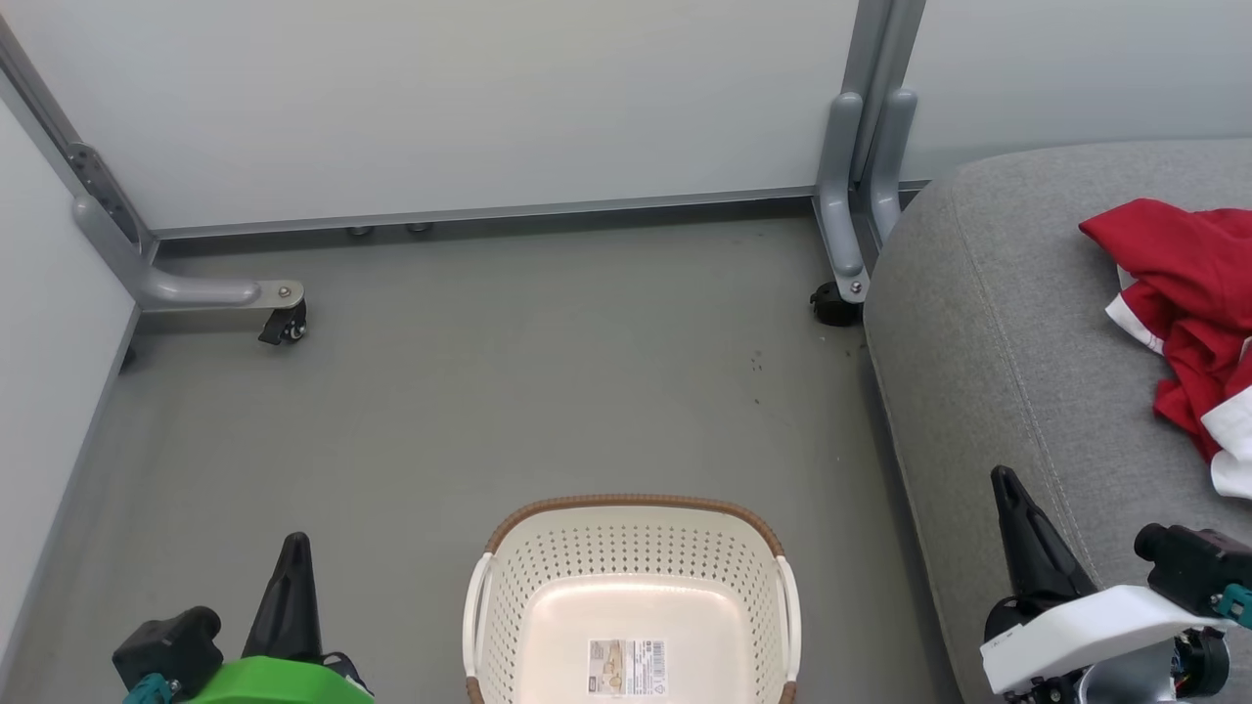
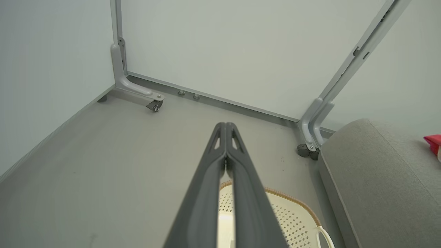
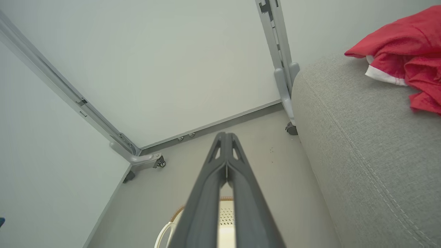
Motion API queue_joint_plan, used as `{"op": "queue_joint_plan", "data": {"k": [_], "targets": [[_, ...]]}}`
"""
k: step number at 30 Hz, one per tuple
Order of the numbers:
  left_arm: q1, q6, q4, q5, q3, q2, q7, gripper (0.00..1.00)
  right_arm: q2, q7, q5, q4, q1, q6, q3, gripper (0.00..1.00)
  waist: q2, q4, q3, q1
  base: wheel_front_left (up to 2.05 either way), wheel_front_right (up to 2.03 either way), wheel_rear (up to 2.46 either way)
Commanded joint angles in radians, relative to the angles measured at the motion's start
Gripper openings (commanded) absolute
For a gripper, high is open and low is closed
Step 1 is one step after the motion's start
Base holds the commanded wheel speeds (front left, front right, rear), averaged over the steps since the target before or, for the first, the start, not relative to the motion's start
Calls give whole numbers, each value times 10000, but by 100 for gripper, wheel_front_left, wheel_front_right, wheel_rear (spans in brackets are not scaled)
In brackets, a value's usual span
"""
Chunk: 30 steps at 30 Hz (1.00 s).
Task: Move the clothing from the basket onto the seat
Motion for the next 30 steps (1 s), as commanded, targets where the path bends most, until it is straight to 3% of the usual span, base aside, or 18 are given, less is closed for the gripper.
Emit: {"op": "queue_joint_plan", "data": {"k": [1, 30], "targets": [[-355, -63, -109, -404, 143, 23, 80, 0, -98, 3, 443, -20, -300, -2, 6, 0, 0, -2, 0, 1, 0, 0, 0], [-902, -474, 85, -4361, 874, -332, 1157, 0, -253, 175, 4795, 1162, -1110, -4, -83, 0, 0, -47, -13, 1, 0, 0, 0]]}}
